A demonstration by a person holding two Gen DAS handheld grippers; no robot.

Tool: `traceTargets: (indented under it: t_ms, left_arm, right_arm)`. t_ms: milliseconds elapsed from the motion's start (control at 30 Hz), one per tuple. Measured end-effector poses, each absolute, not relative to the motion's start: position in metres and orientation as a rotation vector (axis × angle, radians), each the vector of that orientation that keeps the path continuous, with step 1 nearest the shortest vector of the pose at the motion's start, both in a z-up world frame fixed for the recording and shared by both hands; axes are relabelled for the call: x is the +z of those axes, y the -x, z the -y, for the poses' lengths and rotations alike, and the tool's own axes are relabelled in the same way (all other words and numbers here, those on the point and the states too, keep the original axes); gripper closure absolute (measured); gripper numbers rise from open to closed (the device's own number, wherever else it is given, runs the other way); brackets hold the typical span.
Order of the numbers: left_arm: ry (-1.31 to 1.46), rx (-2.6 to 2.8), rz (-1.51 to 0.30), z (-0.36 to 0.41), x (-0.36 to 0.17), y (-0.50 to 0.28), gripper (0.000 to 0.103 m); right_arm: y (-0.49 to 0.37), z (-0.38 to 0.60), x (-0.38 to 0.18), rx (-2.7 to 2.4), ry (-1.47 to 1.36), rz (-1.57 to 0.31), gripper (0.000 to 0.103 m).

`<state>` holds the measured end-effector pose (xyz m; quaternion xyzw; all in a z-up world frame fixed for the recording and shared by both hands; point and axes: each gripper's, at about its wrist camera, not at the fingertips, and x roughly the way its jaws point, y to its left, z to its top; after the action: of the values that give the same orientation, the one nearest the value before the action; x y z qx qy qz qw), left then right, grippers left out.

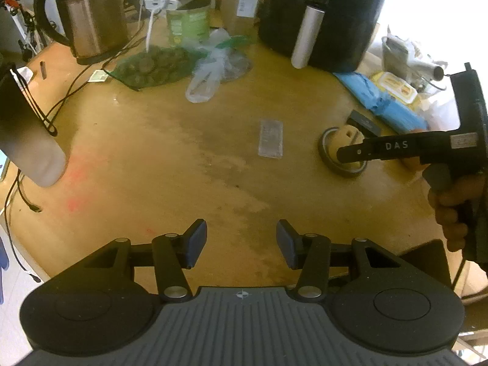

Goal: Organize rigid objects
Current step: 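Lower the right gripper onto the tan pig-shaped object and close it, then lift the tan pig-shaped object off its black base with the right gripper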

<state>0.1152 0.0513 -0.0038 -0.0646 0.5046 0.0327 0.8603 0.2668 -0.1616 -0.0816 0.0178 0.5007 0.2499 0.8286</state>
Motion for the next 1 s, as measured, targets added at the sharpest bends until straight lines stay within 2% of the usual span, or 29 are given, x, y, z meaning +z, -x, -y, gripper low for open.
traceTargets:
  t_ms: [233,400,533,667,767,1000]
  left_arm:
    - [0.160,0.114,-1.061,-0.069,-0.006,-0.113,0.053]
    - [0.170,0.137,-1.076,-0.080,-0.011,-0.110,0.053]
    - [0.173,0.143,-1.085,-0.084,-0.014,-0.108,0.053]
    - [0.174,0.139,-1.083,-0.084,-0.014,-0.110,0.053]
    - [0.173,0.133,-1.082,-0.082,-0.015,-0.112,0.053]
    - [0.151,0.105,-1.077,-0.075,-0.014,-0.121,0.053]
  right_arm:
    - [-0.283,0.148,-0.099,0.503,-0.037,-1.103,0.008]
    - [-0.288,0.137,-0.100,0.491,0.009,-1.064,0.009]
    - [-0.292,0.130,-0.100,0.478,0.083,-1.023,0.020]
    - [-0.292,0.130,-0.100,0.426,0.131,-1.016,0.039]
    - [-0.293,0.135,-0.105,0.404,0.104,-1.045,0.044]
    - [-0.286,0.145,-0.105,0.395,0.034,-1.030,0.046]
